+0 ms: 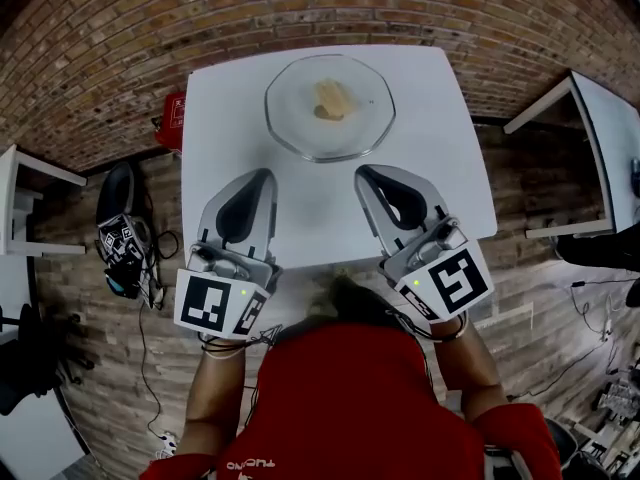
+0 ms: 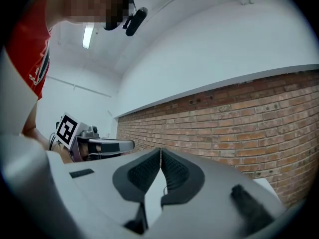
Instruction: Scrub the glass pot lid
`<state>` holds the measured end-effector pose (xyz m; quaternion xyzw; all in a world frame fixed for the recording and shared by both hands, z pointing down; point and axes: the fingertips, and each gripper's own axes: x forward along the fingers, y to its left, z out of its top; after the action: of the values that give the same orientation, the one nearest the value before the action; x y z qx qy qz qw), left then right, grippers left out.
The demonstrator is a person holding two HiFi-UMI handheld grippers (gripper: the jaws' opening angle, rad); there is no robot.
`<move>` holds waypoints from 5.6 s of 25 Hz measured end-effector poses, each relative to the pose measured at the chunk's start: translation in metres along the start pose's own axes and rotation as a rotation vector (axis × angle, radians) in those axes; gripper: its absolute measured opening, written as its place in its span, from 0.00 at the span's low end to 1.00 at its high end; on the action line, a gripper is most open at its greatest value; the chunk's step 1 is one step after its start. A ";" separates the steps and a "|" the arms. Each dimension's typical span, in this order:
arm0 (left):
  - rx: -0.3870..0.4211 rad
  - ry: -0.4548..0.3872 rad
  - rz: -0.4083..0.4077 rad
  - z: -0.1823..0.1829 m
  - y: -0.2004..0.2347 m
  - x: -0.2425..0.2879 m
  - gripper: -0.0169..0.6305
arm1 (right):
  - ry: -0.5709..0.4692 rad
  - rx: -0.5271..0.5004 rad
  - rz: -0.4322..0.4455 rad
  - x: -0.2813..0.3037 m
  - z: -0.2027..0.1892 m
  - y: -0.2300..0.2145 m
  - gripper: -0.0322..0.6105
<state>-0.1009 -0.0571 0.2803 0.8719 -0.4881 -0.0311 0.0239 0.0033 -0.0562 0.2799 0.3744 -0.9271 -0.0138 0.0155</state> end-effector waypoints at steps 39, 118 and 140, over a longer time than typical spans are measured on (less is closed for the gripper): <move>-0.100 0.299 0.159 -0.125 0.156 0.161 0.05 | 0.493 0.007 -0.123 0.185 -0.157 -0.157 0.10; -0.421 0.678 0.110 -0.248 0.194 0.185 0.24 | 0.743 0.210 -0.125 0.270 -0.231 -0.115 0.13; -0.403 0.680 0.103 -0.247 0.195 0.185 0.24 | 0.891 0.127 -0.446 0.152 -0.249 -0.240 0.13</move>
<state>-0.1516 -0.3139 0.5346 0.7847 -0.4796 0.1652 0.3563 0.0704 -0.3381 0.5226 0.5331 -0.7268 0.2009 0.3836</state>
